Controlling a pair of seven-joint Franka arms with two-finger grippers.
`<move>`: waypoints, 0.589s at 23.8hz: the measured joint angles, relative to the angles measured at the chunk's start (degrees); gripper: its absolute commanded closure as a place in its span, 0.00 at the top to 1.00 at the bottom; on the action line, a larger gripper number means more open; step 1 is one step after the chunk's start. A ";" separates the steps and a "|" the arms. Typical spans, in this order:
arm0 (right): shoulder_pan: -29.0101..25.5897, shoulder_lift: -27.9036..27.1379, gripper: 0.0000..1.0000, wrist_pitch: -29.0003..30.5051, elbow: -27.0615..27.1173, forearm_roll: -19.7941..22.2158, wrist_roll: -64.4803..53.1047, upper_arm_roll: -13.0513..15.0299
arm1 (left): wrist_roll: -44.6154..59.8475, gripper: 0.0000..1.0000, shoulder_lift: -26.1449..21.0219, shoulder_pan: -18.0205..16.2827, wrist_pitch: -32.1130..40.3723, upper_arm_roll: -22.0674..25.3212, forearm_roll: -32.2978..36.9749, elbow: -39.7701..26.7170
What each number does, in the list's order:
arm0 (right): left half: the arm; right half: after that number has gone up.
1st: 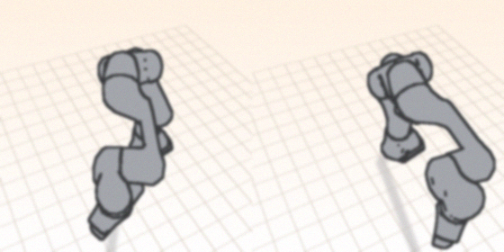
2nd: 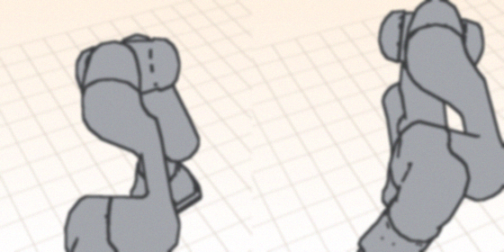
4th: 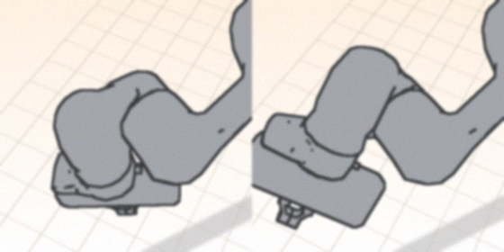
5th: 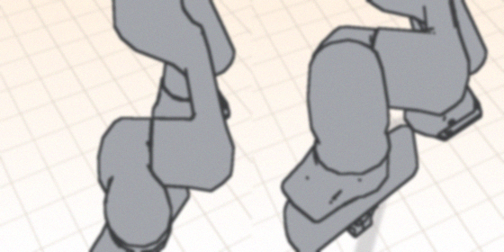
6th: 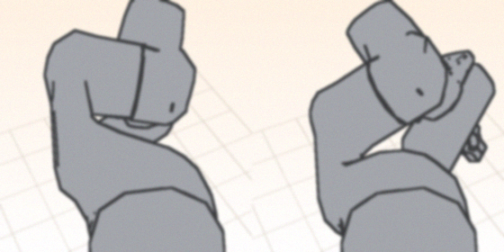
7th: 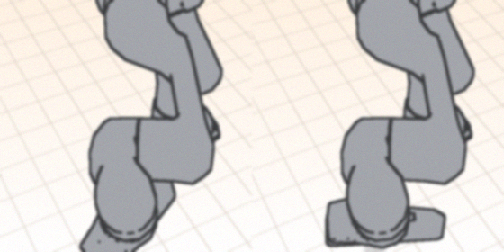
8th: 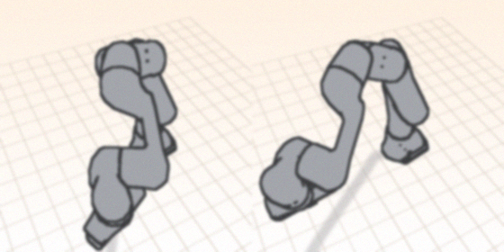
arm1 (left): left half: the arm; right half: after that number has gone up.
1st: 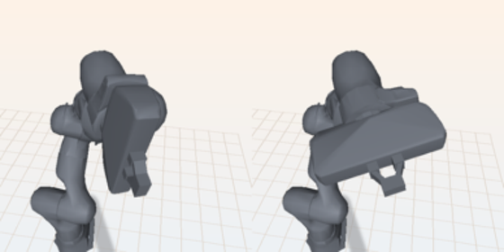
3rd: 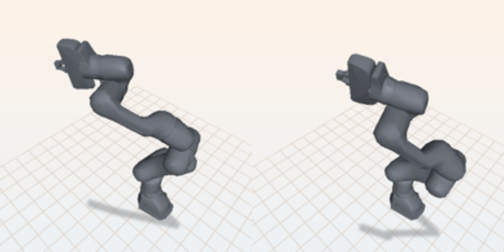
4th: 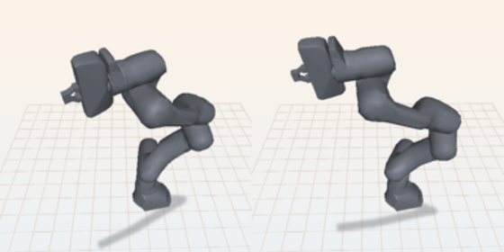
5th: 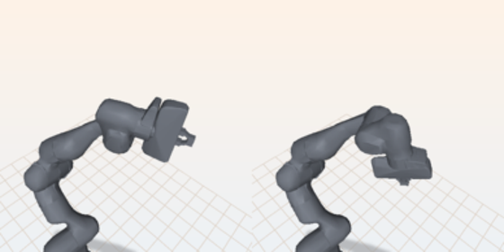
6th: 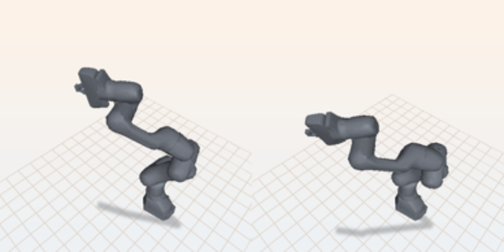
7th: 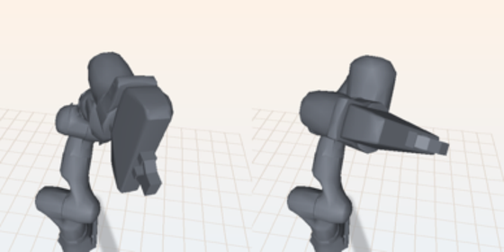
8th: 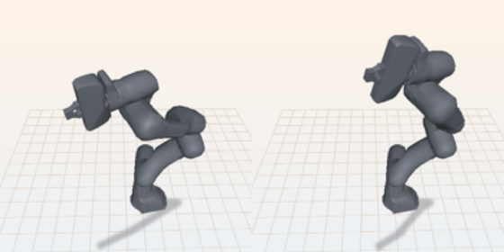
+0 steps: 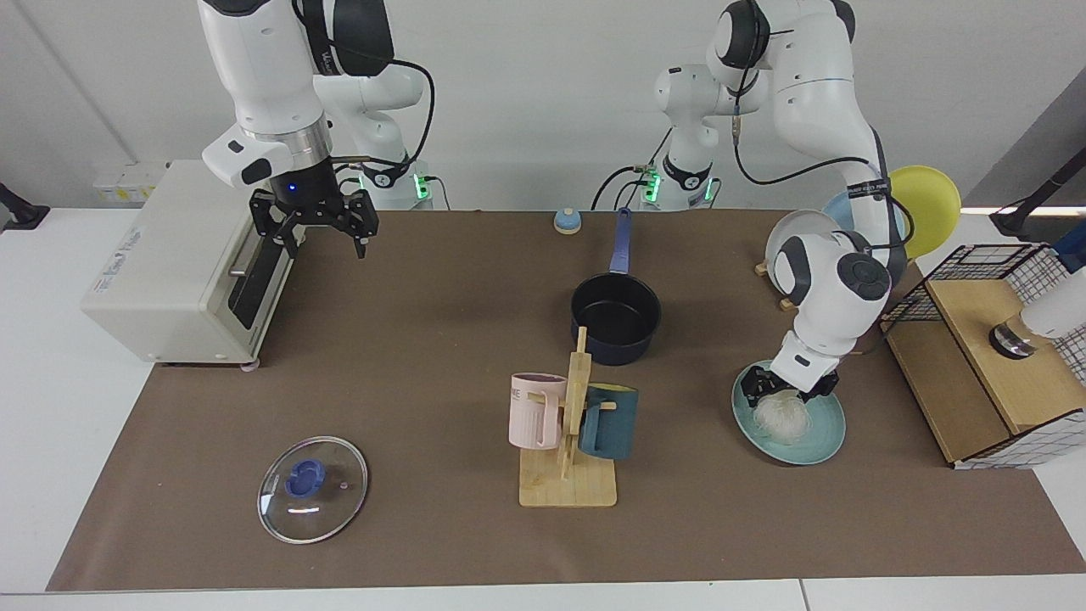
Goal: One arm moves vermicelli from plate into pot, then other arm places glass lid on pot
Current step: 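Grasp the white vermicelli on the plate with the left gripper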
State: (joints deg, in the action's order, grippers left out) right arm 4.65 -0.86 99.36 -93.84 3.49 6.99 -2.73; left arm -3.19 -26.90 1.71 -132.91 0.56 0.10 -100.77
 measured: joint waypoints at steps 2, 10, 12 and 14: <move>0.00 0.00 1.00 0.01 0.00 0.00 0.00 0.00 | -0.51 0.00 0.00 0.00 -0.04 0.01 0.00 0.00; 0.00 0.00 1.00 0.03 0.00 0.00 0.00 0.00 | -1.71 0.00 0.34 0.00 -0.12 -0.03 0.00 0.06; 0.00 0.00 1.00 0.03 0.00 0.00 0.00 0.00 | -2.28 0.00 0.61 0.02 0.10 -0.09 0.00 0.19; -0.01 0.00 1.00 0.03 0.00 0.00 0.00 0.00 | -2.94 0.00 1.13 0.03 1.19 -0.20 0.00 0.73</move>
State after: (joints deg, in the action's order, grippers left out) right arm 4.63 -0.86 99.40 -93.84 3.49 6.99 -2.73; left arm -6.13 -25.77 1.75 -131.72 0.36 0.10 -100.03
